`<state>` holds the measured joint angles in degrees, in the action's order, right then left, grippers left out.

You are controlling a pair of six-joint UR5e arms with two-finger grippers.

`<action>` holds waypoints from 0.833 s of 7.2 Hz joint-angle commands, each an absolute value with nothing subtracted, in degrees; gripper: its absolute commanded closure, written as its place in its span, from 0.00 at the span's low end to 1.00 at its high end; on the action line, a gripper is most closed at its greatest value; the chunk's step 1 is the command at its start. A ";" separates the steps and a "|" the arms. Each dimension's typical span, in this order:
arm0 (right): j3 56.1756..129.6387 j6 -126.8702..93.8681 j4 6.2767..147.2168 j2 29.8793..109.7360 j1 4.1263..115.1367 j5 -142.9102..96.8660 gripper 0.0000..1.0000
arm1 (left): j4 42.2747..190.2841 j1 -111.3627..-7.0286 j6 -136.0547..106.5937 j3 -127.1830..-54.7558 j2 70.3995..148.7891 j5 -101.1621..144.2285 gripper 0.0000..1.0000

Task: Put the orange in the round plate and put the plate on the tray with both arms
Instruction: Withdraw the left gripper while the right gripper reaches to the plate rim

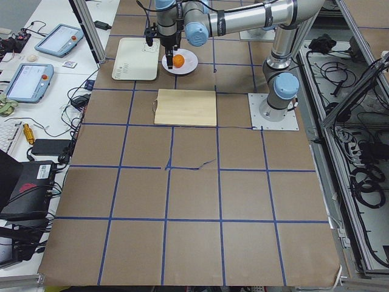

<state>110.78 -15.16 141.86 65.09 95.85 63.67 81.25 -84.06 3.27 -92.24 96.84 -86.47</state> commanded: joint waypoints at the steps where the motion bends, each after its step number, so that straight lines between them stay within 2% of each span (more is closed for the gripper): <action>1: 112.93 -15.64 143.70 64.08 96.06 63.63 0.12 | 82.88 -84.02 5.45 -92.63 94.58 -86.92 0.00; 3: 112.85 -15.82 145.28 62.67 97.55 63.63 0.13 | 84.11 -84.02 5.28 -93.86 93.17 -86.14 0.00; 4: 112.85 -15.91 146.07 62.67 98.17 63.63 0.28 | 84.29 -84.02 4.84 -94.04 92.29 -87.00 0.00; 5: 112.85 -16.17 146.16 62.67 98.26 63.55 0.35 | 84.37 -84.02 4.66 -94.13 91.85 -87.10 0.00; 6: 112.94 -16.26 146.16 62.67 98.35 63.46 0.49 | 84.37 -84.02 4.57 -94.13 91.58 -87.19 0.00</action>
<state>112.88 -16.10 146.01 62.70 98.15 63.55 84.30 -84.02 4.74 -94.05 92.05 -87.02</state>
